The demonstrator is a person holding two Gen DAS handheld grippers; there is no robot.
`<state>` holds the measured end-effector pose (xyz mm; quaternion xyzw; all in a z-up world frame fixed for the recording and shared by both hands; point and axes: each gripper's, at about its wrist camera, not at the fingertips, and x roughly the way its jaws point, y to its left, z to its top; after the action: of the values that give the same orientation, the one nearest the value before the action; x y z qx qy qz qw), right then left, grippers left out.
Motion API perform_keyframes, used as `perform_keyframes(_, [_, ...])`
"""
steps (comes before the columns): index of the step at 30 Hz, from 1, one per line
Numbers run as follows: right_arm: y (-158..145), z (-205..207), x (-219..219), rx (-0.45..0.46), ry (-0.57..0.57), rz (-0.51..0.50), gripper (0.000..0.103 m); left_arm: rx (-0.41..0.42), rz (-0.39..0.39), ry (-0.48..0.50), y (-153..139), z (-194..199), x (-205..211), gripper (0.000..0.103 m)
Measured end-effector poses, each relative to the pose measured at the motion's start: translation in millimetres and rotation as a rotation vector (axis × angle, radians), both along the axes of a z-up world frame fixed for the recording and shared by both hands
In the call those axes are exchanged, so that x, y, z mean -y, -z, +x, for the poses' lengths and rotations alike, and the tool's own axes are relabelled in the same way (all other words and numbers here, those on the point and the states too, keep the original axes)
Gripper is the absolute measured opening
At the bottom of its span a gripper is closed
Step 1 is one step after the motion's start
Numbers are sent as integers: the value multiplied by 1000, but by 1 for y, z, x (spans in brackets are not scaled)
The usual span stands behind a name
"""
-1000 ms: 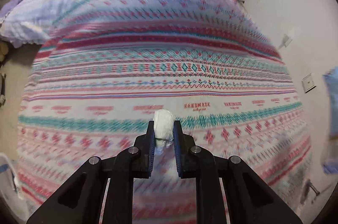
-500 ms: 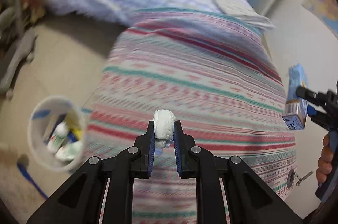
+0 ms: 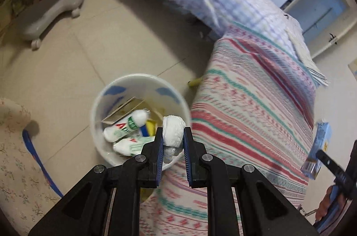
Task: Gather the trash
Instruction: 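Drop the tissue and milk carton into the wastebasket, opening both grippers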
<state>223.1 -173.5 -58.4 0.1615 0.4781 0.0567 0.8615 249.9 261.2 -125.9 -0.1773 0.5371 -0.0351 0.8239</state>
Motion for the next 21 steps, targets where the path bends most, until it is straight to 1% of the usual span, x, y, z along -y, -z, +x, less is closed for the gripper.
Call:
perform_keyframes(3, [10,1,-29,-4,-63,-41,68,-36,-60,2,18,5,-10,17])
perform_keyframes(7, [22,2,-66,0,-133,-83,69,-57,-63,31,30,14,-5,18])
perform_keyframes(9, [27,3,-79,2,-153,-85,69,-78,-58,21,38,17,-3,18])
perform_keyframes(11, [35,5,-95,-1,-172,-80,69,-98,-60,20,45,21,0,21])
perform_keyframes(12, [39,6,-102,-4,-180,-81,69,-116,-61,32,49,24,3,27])
perform_keyframes(13, [44,6,-109,-8,-189,-84,69,-129,-56,39,50,26,4,37])
perform_keyframes(14, [48,7,-117,-10,-200,-93,69,-135,-45,37,50,27,3,41])
perform_keyframes(15, [53,8,-125,-13,-213,-103,69,-123,-40,29,47,26,0,48])
perform_keyframes(16, [56,7,-129,-15,-222,-108,69,-111,-36,22,45,25,-3,52])
perform_keyframes(18, [63,8,-142,-17,-242,-108,69,-100,-42,6,39,23,-12,54])
perform_keyframes(21, [72,9,-158,-23,-269,-122,69,-95,-77,-35,32,14,-25,54])
